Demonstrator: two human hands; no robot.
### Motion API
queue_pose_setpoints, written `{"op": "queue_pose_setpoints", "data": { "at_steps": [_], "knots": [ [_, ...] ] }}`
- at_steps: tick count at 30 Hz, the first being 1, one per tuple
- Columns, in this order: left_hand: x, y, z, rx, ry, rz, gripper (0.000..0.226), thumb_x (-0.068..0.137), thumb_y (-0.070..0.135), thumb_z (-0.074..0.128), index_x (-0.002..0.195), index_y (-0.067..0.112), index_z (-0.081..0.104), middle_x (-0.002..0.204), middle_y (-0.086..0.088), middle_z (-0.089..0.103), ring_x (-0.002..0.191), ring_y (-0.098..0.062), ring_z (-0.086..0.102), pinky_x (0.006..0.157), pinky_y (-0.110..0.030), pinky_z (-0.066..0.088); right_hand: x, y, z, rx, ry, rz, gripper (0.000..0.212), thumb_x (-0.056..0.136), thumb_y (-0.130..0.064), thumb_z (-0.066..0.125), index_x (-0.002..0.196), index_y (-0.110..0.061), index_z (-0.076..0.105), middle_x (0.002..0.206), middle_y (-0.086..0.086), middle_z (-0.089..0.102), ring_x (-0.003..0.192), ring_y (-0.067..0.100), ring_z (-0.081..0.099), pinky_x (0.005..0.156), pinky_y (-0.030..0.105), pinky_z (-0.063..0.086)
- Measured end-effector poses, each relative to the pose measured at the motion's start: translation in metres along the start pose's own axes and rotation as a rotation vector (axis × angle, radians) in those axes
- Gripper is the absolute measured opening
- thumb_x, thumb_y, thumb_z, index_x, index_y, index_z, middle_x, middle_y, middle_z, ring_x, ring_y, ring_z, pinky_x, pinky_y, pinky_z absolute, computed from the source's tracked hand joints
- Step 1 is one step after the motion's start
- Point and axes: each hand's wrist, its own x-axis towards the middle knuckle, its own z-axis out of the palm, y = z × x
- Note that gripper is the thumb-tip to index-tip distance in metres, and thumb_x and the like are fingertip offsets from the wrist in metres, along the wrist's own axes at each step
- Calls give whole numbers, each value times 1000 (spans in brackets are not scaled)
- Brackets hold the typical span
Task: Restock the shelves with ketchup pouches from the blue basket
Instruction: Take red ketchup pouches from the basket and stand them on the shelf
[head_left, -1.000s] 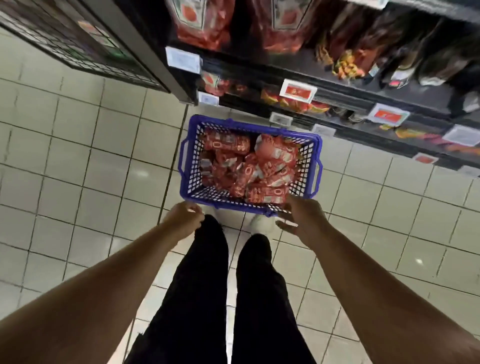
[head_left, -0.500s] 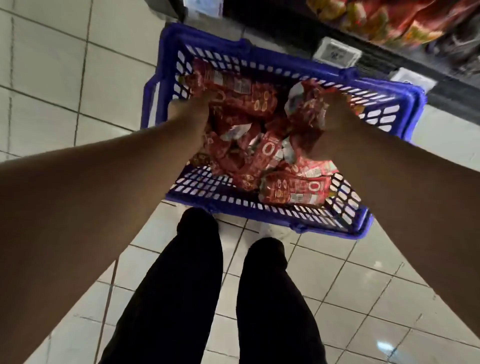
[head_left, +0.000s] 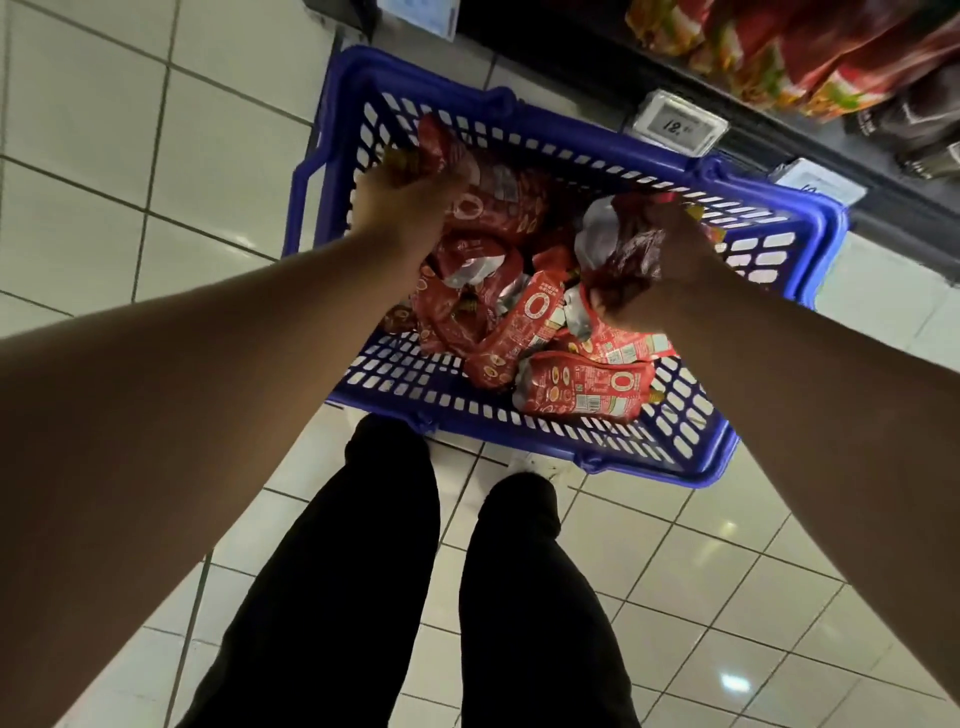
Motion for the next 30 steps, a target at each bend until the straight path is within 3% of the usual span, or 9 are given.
{"op": "queue_pose_setpoints", "data": {
  "at_steps": [4,7,10,13,16,20,23,27,30],
  "knots": [
    [-19,-8,-9,-50,-65,24,32,93,28,71,123,17,65,109,-1,76,99,-15,74,91,-43,59,-24,28,-17,148,-239,-53,17,90,-21,58,100,-8,62,97,9,66,87,22,64,81,32,48],
    [-39,-4,-19,-141,-181,32,35,94,22,71,127,12,62,114,-4,75,102,-16,73,94,-40,58,-48,55,-32,378,-194,-43,44,69,-7,72,112,-3,65,117,16,67,102,36,69,88,40,53],
    [-67,9,-38,-86,-349,135,39,96,24,68,130,7,61,121,-3,73,113,-19,69,96,-36,56,-87,71,-34,450,-369,-20,52,49,-6,80,98,-1,67,120,18,59,96,34,59,102,29,34],
    [-101,34,-65,3,-538,219,48,99,28,60,131,-7,53,123,14,70,121,-8,63,103,-27,49,-131,73,-34,391,-505,-48,48,68,-10,54,111,3,70,127,21,61,102,40,67,97,53,51],
    [-148,69,-84,-256,-700,189,54,97,37,54,135,0,42,149,-23,46,141,-41,42,115,-60,35,-180,56,-26,317,-598,-109,70,65,-9,34,129,-1,60,125,21,64,116,41,63,105,64,42],
    [-217,115,-91,-625,-886,233,71,109,27,-3,132,2,59,131,-15,66,129,-29,57,110,-46,43,-259,22,-6,268,-773,-193,68,72,-22,36,135,-5,53,129,20,58,126,39,51,115,58,32],
    [-282,153,-81,-874,-1034,109,77,109,41,6,124,-18,53,121,-36,60,114,-51,60,100,-56,46,-332,2,8,196,-856,-223,60,88,-43,40,134,-7,52,127,16,58,117,36,56,108,49,41],
    [-360,192,-74,-815,-603,141,57,95,64,47,94,12,72,84,-5,63,70,-18,60,65,-29,51,-428,-4,16,-55,-600,-385,40,87,-20,65,123,-6,55,104,15,66,95,34,64,94,55,51],
    [-418,208,-73,-742,-460,54,18,90,27,58,86,11,66,81,-7,58,70,-19,52,65,-28,48,-483,1,2,-193,-476,-434,27,87,-12,70,113,-9,62,99,14,74,96,35,70,92,57,55]
  ]
}}
